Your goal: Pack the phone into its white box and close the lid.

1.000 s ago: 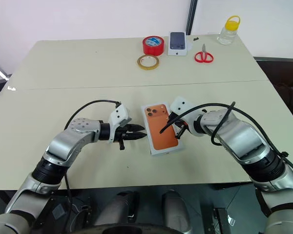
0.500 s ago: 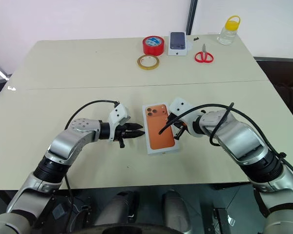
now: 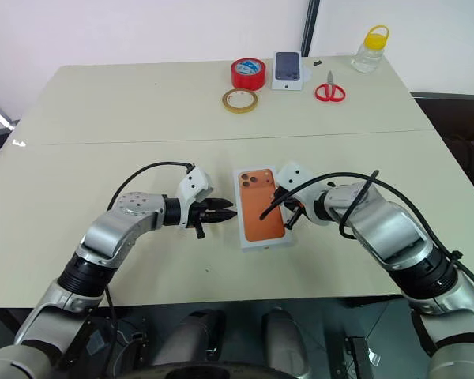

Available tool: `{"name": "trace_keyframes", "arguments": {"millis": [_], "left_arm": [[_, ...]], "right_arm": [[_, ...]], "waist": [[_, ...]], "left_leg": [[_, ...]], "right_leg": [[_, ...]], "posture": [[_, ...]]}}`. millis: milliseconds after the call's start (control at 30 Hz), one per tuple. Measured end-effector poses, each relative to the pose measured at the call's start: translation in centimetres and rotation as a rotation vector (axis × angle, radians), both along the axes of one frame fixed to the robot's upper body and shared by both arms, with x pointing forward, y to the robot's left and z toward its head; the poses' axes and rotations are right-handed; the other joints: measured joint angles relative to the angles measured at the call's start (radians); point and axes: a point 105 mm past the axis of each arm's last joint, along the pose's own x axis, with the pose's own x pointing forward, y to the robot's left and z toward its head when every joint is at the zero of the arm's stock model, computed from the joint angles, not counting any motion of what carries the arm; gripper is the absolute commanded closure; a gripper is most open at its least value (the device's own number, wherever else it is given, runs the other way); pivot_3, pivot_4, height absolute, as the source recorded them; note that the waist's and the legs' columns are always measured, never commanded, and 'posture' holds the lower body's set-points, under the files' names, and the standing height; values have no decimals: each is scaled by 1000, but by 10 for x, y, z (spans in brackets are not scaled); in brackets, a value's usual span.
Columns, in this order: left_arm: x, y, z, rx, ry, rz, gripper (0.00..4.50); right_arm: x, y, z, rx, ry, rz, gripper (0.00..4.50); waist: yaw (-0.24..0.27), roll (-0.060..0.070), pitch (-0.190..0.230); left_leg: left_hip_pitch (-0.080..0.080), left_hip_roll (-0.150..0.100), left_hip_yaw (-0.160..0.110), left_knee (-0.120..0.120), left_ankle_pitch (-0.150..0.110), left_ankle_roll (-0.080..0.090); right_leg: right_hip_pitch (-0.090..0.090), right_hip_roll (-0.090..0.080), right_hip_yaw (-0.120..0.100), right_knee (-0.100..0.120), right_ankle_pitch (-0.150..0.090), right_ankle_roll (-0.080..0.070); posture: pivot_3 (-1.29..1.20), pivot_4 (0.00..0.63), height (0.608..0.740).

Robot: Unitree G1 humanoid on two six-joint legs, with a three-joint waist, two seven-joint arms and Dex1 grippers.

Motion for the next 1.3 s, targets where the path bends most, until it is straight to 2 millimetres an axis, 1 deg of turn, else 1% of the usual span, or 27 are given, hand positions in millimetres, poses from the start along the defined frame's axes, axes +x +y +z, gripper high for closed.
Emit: {"name": "trace_keyframes", "arguments": {"millis": [367,533,600,667,733,800,900,967,1033,1100,1300], "left_arm": [[1,2,2,1,-23,0,3184],[14,21,12,-46,-37,95,3184],[19,24,19,-86,-39,121,3184],[27,22,30,-134,-48,142,3184],[33,17,40,-147,-73,144,3184],[38,12,43,-144,-87,142,3184],[42,-3,33,-115,-79,122,3184],[43,-11,21,-68,-71,110,3184],[45,-16,10,-30,-68,102,3184],[46,-21,12,-9,-87,84,3184],[46,-24,9,6,-105,81,3184]], "right_arm": [[-1,-4,-1,-4,2,14,4468],[8,-33,17,-15,-55,-32,4468],[9,-39,22,-10,-75,-36,4468],[4,-43,25,12,-73,-2,4468],[-3,-40,27,50,-64,46,4468],[-13,-30,28,86,-47,113,4468],[-29,-18,23,115,-17,190,4468],[-36,-13,18,123,0,205,4468],[-40,-8,7,125,29,197,4468],[-40,-7,-2,117,51,168,4468],[-41,-7,-5,97,37,146,4468]], "waist": [[0,0,0],[0,0,0],[2,0,0],[3,0,0],[4,-1,0],[3,-1,0],[0,-1,0],[0,-1,0],[0,-1,0],[3,-2,-1],[3,-5,-4]], "left_leg": [[0,0,0,0,0,0],[0,0,0,0,0,0],[0,0,0,0,0,0],[0,0,0,0,0,0],[0,0,0,1,0,0],[0,0,0,1,0,0],[0,0,0,1,0,0],[1,0,0,1,0,0],[1,0,0,1,0,0],[1,0,0,1,0,0],[2,0,-1,1,0,0]], "right_leg": [[0,0,0,0,0,0],[0,0,0,0,0,0],[0,0,0,0,0,0],[1,0,-1,0,0,0],[1,0,-1,0,0,0],[1,0,-1,0,0,0],[1,0,0,0,0,0],[1,0,0,0,0,0],[1,0,0,1,0,0],[2,0,-1,0,0,0],[4,0,-1,0,0,0]], "posture": [[0,150,740],[0,150,740],[0,150,740],[0,150,740],[0,150,740],[0,150,740],[0,150,740],[0,150,740],[0,150,740],[0,150,740],[0,150,740]]}}
